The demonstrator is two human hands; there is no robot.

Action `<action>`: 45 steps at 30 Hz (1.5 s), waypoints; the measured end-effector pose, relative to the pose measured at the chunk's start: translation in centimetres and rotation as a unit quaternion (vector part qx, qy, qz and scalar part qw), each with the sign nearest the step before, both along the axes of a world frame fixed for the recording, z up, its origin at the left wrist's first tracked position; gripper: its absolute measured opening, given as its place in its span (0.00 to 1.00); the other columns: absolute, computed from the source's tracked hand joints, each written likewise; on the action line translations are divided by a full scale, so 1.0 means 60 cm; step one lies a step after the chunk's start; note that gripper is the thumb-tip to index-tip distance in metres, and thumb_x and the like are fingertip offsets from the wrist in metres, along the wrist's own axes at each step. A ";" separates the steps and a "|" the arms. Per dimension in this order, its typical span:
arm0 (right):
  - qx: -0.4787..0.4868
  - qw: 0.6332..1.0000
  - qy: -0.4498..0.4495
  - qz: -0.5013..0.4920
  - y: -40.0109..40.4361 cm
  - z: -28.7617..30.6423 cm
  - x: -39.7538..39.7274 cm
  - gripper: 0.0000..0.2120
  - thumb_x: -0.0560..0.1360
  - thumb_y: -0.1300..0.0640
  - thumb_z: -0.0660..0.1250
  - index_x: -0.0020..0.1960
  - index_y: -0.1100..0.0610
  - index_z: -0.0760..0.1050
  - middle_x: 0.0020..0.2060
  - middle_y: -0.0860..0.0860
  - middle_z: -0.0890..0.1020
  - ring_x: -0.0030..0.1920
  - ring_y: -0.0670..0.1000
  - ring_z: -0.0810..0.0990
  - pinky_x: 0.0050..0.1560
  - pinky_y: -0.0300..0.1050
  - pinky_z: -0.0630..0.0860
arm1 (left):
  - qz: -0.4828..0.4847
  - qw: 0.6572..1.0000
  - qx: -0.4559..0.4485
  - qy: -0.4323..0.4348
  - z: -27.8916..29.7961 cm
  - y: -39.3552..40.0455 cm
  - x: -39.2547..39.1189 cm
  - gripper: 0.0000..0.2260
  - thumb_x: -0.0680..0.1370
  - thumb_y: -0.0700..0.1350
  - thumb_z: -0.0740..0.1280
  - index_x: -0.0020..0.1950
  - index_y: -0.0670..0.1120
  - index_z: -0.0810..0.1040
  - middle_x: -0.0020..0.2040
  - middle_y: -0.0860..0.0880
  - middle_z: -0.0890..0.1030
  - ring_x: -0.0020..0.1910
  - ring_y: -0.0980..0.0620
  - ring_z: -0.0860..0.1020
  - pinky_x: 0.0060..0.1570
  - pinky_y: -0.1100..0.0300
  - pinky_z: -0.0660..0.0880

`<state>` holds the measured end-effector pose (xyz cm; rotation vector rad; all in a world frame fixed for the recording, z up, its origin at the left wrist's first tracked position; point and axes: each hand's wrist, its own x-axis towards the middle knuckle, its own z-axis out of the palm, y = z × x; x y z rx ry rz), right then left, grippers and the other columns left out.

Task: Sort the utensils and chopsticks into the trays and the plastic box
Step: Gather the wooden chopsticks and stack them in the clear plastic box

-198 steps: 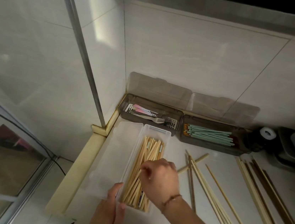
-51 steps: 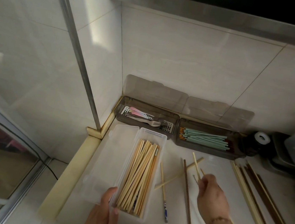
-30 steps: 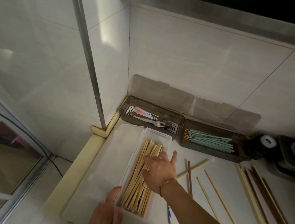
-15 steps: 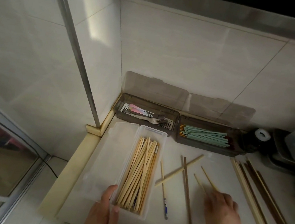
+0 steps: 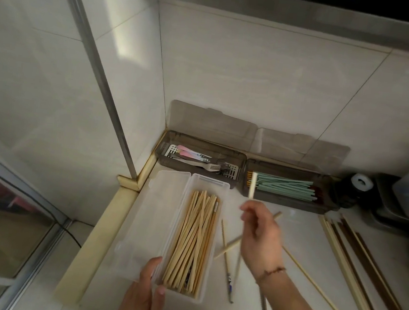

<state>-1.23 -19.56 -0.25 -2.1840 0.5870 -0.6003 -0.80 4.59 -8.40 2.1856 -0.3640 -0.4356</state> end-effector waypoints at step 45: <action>-0.024 0.997 0.045 -0.058 -0.070 -0.003 -0.046 0.10 0.79 0.59 0.56 0.55 0.45 0.65 0.33 0.48 0.76 0.29 0.46 0.76 0.27 0.36 0.73 | 0.004 0.997 -0.034 0.068 0.041 -0.008 0.002 0.49 0.60 0.81 0.49 0.70 0.49 0.60 0.59 0.44 0.72 0.60 0.49 0.72 0.53 0.61 0.65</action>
